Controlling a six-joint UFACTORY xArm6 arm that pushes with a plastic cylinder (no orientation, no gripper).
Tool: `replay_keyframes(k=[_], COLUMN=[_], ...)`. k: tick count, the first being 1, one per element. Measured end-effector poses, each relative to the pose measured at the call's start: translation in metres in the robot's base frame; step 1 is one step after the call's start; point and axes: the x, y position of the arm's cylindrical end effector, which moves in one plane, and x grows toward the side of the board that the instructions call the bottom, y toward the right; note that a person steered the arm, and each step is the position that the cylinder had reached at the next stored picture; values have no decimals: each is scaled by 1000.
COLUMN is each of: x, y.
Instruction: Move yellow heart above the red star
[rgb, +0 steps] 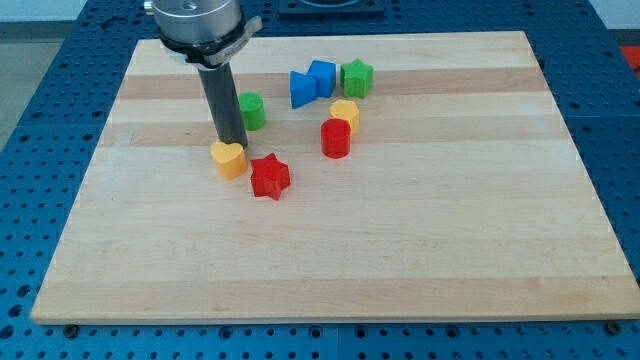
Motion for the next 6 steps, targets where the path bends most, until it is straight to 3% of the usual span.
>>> replay_keyframes(k=[4, 6], x=[7, 26], y=[-59, 6])
